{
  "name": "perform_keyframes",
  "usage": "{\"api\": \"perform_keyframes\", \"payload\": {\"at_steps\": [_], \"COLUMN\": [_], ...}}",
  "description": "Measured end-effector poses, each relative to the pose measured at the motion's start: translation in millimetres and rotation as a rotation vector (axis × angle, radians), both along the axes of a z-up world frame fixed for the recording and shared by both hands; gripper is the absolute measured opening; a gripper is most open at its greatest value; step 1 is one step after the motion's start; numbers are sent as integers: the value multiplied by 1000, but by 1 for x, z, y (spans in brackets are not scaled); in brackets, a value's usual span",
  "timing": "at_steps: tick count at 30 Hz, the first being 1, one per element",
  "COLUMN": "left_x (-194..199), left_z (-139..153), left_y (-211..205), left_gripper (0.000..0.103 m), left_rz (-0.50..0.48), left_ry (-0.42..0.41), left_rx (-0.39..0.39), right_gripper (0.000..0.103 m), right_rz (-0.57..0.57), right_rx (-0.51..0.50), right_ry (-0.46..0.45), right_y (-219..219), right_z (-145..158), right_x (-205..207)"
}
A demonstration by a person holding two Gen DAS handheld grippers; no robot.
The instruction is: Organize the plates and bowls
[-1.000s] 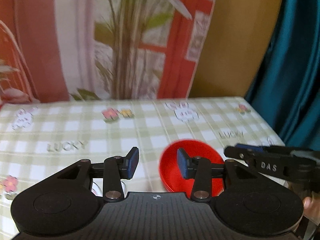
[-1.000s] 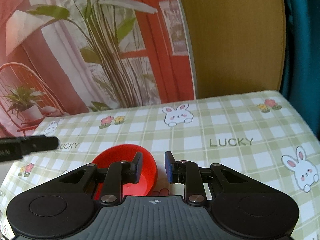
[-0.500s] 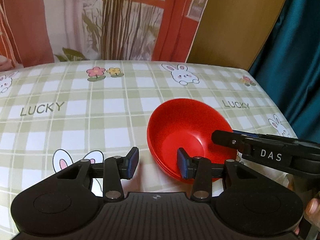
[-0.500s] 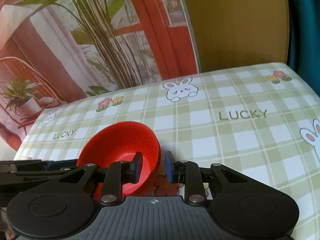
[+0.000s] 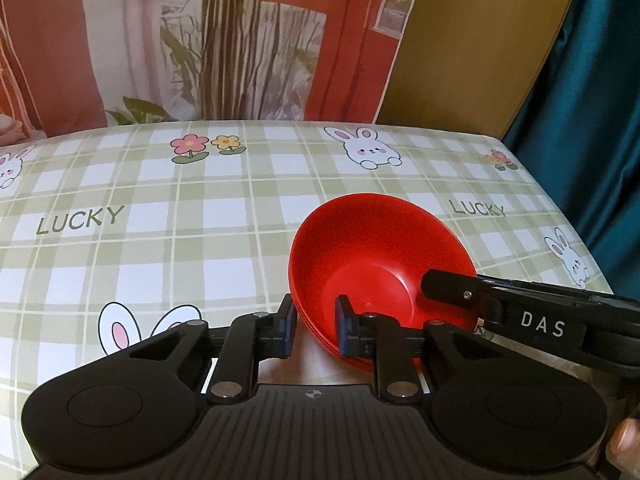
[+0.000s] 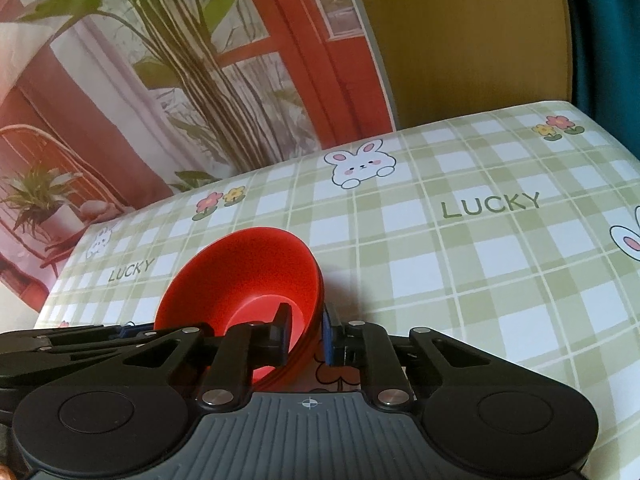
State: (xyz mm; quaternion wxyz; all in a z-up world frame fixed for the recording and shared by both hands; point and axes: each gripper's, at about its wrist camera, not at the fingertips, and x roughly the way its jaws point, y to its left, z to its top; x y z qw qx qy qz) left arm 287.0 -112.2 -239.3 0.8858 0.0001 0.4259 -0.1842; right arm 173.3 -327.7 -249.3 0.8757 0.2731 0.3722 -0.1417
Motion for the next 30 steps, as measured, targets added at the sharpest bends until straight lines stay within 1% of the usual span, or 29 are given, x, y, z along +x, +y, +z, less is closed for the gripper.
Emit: {"api": "perform_keyframes", "payload": {"at_steps": [4,11,17,30], "left_x": [-3,-13,-25,-51], "left_z": [6,24,39,59], "left_y": [-1,1,4,12], "left_gripper": [21,21,21,21], "left_rz": [3,10,10,11], "left_ry": [-13,-48,-77,-115], "left_rx": [23,47,48,53], "right_gripper": [14,14,14,14], "right_rz": [-16,-28,-25,-14], "right_rx": [7,-1,-2,-28], "right_ry": [-6,-40,-71,-106], "right_y": [1,5,9,25], "right_z": [3,18,31,57], "right_x": [0,-5,-12,-23]}}
